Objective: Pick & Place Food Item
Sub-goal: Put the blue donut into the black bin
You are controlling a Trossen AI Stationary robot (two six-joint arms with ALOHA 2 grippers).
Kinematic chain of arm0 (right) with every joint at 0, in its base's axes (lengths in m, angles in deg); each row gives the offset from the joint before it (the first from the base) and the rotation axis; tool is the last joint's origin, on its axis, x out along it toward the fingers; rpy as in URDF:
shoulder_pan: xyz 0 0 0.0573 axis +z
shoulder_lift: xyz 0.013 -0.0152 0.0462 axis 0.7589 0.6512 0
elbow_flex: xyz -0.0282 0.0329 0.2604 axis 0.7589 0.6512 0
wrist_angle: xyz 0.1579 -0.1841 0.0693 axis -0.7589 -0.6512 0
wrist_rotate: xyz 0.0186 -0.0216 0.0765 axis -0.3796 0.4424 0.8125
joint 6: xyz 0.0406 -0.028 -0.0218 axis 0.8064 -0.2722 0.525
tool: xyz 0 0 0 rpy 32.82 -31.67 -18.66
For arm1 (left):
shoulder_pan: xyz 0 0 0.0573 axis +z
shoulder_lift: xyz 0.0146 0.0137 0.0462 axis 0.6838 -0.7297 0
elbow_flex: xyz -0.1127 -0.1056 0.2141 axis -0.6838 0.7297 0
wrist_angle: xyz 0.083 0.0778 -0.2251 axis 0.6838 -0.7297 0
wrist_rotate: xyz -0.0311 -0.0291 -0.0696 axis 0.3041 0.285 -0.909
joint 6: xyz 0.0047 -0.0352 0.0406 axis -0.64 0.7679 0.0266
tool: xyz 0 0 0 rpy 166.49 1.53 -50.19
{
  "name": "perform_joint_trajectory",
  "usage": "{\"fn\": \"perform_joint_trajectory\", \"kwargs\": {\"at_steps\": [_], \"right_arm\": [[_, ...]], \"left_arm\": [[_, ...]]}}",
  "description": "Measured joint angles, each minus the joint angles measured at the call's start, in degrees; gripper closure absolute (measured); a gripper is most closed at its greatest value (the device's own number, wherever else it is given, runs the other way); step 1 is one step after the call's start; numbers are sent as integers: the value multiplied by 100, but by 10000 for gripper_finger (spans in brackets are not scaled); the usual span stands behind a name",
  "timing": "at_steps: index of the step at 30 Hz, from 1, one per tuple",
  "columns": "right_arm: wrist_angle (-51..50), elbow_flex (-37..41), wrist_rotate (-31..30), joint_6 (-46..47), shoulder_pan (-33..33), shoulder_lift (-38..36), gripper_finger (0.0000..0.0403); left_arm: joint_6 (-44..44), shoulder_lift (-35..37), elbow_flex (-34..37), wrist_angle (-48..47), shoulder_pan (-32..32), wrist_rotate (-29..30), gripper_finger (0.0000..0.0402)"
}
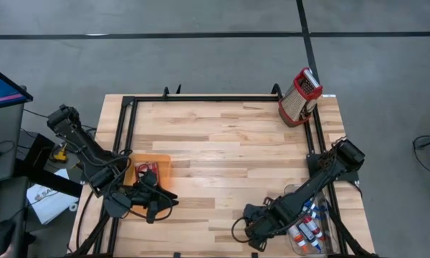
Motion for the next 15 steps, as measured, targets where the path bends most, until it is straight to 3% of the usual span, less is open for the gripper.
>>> {"fn": "perform_joint_trajectory", "kwargs": {"at_steps": [9,15], "right_arm": [[5,-2,-3,-460,-211,0,237],[-402,-2,527,-721,-533,0,229]], "left_arm": [[4,0,0,2,0,0,261],[4,0,0,33,0,0,261]]}}
